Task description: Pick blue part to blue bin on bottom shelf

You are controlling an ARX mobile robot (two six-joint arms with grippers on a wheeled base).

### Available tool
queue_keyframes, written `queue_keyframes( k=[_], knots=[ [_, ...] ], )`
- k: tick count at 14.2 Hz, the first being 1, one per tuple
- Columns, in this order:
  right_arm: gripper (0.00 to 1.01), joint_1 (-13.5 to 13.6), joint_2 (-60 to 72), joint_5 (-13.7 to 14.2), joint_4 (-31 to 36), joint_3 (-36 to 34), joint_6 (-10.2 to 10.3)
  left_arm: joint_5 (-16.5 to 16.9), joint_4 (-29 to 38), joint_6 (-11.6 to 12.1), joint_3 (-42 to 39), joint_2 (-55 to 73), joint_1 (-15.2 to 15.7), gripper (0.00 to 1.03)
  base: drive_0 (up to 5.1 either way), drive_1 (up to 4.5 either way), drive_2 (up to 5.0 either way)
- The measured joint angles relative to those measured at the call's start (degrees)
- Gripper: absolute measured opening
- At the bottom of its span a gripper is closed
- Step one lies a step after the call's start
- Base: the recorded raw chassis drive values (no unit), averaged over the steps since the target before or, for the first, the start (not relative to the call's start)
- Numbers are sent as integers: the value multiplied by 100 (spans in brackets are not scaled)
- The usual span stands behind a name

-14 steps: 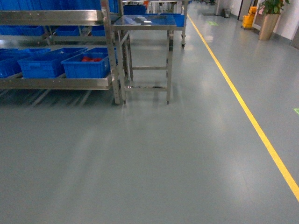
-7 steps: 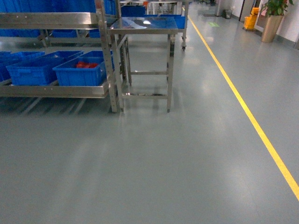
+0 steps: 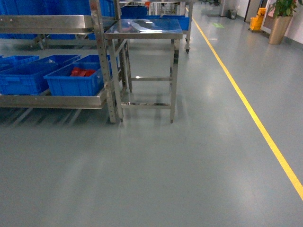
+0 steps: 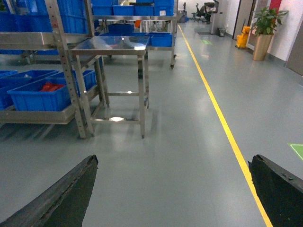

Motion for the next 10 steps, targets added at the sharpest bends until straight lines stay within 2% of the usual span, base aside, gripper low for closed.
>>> queue_keyframes(
  k=[10],
  knots=[
    [98,0,0,0,-7,0,0,2,2,0,0,-2,0,43,-3,412,-418]
  ],
)
